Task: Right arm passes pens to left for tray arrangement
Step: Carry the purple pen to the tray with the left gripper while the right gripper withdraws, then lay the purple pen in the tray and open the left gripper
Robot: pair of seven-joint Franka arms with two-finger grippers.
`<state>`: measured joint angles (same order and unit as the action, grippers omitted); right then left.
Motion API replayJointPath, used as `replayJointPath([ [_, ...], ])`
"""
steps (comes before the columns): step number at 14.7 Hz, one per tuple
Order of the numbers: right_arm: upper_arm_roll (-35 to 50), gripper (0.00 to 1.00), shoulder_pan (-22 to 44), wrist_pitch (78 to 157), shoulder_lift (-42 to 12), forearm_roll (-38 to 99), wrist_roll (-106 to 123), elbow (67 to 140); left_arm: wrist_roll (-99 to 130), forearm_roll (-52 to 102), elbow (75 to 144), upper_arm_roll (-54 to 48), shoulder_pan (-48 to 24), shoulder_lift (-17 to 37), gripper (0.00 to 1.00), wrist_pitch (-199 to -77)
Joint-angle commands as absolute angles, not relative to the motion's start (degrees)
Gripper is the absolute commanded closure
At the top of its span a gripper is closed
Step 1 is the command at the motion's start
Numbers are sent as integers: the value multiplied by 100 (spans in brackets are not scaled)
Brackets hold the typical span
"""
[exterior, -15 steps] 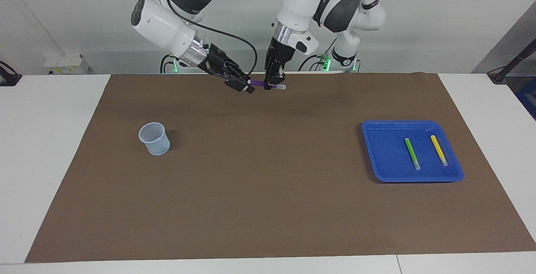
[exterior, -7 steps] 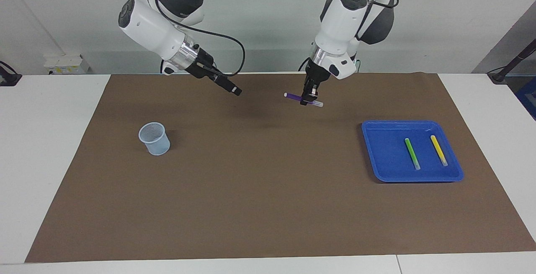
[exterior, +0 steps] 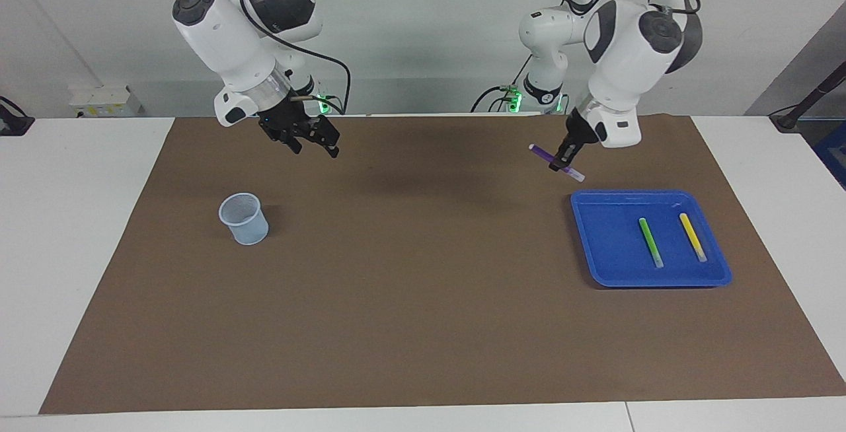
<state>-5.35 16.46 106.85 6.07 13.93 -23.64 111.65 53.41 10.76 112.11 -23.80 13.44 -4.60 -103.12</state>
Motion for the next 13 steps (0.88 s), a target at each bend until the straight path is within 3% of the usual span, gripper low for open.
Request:
replayJointPath([
  [1, -519, 0, 1486, 10573, 457, 872, -1523, 10908, 3723, 1003, 11399, -2417, 1879, -589, 100, -10204],
  [5, -519, 0, 1231, 10573, 343, 229, -504, 10662, 2263, 194, 11417, -2417, 2004, -256, 100, -10554],
  [13, -527, 0, 756, 10390, 290, 17, 378, 10117, 62, -684, 11224, -2408, 2320, 1386, 100, -12198],
])
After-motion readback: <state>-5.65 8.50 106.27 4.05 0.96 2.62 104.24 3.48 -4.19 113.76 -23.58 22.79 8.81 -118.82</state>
